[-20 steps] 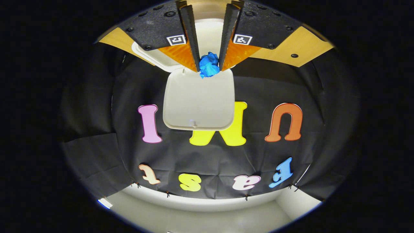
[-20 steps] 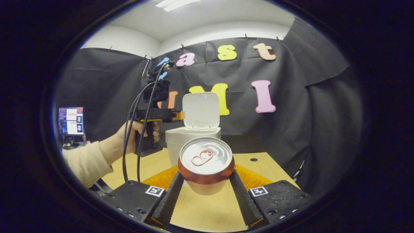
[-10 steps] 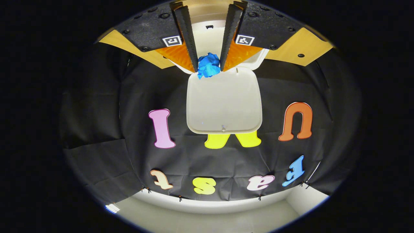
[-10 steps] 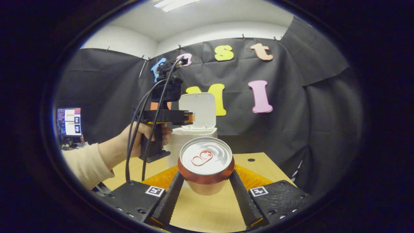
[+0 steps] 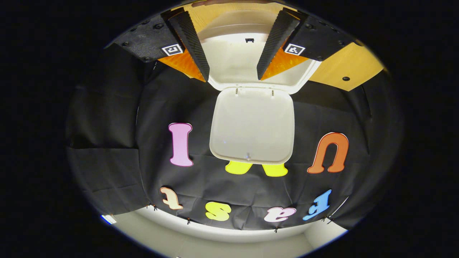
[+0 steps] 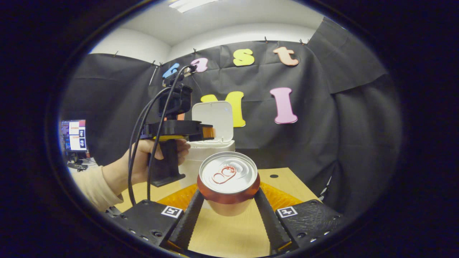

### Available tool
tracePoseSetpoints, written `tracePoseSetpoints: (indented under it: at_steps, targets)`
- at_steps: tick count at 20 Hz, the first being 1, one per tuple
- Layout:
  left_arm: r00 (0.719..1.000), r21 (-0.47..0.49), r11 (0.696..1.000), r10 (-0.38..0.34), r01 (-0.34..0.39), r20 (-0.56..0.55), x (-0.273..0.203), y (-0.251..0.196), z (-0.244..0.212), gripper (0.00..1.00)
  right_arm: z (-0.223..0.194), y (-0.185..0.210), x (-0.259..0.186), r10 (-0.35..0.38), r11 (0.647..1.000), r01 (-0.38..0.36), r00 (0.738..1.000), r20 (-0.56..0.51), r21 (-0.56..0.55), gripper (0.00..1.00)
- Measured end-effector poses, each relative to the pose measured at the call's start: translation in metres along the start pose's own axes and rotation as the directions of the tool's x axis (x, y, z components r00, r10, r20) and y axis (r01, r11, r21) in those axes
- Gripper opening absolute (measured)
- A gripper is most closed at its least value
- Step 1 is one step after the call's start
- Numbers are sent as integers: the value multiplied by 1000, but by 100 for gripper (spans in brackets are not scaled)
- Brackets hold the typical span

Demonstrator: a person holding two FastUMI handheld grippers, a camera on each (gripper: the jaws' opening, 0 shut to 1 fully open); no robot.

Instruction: Press the lid of the desktop garbage bin to open it, pick up the crumpled paper on the desktop and throw it into the bin, then pick up the pop can on the desktop and drop it into the bin, and finally close the garbage bin lid.

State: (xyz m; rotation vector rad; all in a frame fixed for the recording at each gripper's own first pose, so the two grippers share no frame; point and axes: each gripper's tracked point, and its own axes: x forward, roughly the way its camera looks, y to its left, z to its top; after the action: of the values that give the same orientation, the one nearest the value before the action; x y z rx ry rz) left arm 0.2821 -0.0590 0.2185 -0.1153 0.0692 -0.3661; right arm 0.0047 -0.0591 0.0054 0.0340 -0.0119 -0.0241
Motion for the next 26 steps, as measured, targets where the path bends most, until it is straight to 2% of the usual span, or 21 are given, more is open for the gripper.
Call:
tracePoseSetpoints:
  at_steps: [3,9,11,14,18,21,26]
  targets:
    - [999,12,1000,13,-13,36,-19,0,6,97,0,-6,2,-13,1000,13,1000,-1,5,80]
    - [986,104,986,115,-127,120,-86,21,15,98,1,-27,3,-85,996,85,996,-10,19,80]
    - [984,120,984,118,-134,134,-107,23,14,97,2,-28,-1,-96,994,98,995,-31,53,80]
    - [986,156,976,133,-149,104,-140,32,3,98,8,-27,-7,-122,990,124,992,-30,68,80]
    - [985,189,968,155,-166,72,-173,49,-12,97,11,-11,-14,-96,991,100,994,-51,87,80]
    - [986,195,967,161,-165,35,-188,65,-30,98,20,-5,-19,-119,992,120,992,-42,28,80]
    - [982,118,976,186,-184,-7,-208,101,-53,98,51,16,-21,-103,994,104,994,-21,21,80]
